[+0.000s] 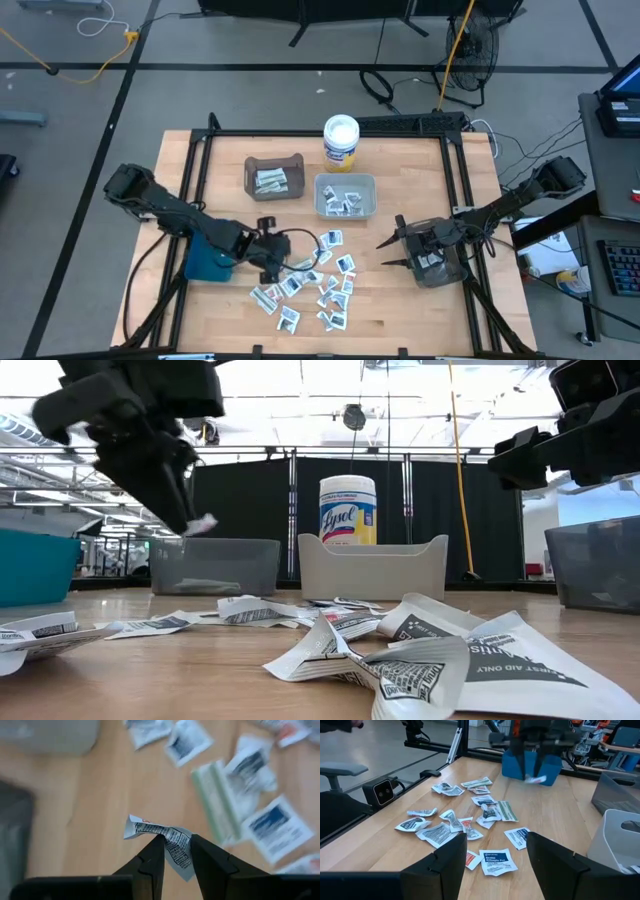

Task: Pick & Place First Aid Supplies
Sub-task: Put the orange ointment pack into the blue bin, then put the green bandage pack into the top black bin

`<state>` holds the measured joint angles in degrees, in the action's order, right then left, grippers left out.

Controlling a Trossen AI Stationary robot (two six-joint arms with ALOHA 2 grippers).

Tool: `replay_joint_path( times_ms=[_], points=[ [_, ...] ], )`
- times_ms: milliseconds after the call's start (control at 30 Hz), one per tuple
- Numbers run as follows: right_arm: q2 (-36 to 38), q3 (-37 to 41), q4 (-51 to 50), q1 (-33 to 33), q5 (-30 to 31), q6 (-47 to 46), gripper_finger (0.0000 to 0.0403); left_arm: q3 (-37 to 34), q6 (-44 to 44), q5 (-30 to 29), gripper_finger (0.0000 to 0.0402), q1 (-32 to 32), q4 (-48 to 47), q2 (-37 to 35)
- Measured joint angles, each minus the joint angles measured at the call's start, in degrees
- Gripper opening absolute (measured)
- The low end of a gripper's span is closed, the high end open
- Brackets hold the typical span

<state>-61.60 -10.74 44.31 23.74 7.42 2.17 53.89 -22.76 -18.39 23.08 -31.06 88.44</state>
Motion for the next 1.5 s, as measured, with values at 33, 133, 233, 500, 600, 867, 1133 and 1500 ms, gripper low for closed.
replay_joint_path(
  times_ms=[33, 133, 233, 500, 600, 867, 1133, 1500],
  points=[
    [0.0, 0.0, 0.0, -0.01, 0.0, 0.0, 0.0201, 0.0, -1.39, -0.57, 0.0097, 0.37, -2.75, -1.03],
    [0.0, 0.0, 0.0, 0.0, 0.0, 0.0, 0.0201, 0.0, -6.24, -2.44, 0.0097, 1.66, -9.85, -4.3],
    [0.01, 0.0, 0.0, 0.01, 0.01, 0.0, 0.0201, 0.0, -11.23, -3.5, 0.0097, 3.42, -16.55, -7.19],
    [0.0, 0.0, 0.05, 0.01, 0.0, 0.0, 0.0201, 0.0, -27.45, -4.23, 0.0097, 9.59, -32.15, -12.08],
    [0.0, 0.0, 0.02, 0.01, 0.0, 0.0, 0.0201, 0.0, -33.95, -3.83, 0.0097, 12.3, -37.45, -12.55],
    [0.0, 0.0, 0.05, 0.01, 0.0, 0.0, 0.0201, 0.0, -48.45, 0.13, 0.0097, 18.81, -48.33, -12.46],
    [0.01, 0.0, 0.18, 0.01, 0.0, -0.02, 0.0201, 0.0, -52.39, 0.45, 0.0097, 21.65, -49.4, -12.44],
    [0.0, 0.0, 0.26, -0.01, 0.0, -0.4, 0.0201, 0.0, -58.17, 1.94, 0.0162, 21.71, -53.52, -12.44]
  ],
)
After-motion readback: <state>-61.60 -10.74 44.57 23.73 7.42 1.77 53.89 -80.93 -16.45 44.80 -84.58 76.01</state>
